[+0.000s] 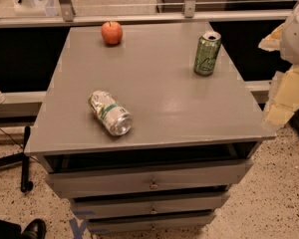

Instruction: Move green can near apple

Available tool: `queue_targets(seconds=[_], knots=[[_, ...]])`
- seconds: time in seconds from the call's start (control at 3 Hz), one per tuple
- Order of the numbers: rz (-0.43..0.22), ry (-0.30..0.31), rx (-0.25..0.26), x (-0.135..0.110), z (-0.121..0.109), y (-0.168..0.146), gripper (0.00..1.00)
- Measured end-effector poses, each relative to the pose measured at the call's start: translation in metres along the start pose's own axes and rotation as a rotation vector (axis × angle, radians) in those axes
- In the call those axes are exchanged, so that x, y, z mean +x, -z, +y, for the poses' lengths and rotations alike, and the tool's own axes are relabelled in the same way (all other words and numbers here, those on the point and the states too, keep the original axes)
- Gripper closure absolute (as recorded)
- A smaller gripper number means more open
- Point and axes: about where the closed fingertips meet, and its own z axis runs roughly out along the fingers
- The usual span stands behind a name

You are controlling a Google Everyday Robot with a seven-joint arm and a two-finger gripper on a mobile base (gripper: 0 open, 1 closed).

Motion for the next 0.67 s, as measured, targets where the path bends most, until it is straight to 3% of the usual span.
queue_targets(seconds=[0.33,0.67], knots=[[-0.016,0.004,0.017,0.000,-0.003,0.002,0.00],[-0.078,-0.038,0.052,0.018,-0.022,-0.014,0.00]])
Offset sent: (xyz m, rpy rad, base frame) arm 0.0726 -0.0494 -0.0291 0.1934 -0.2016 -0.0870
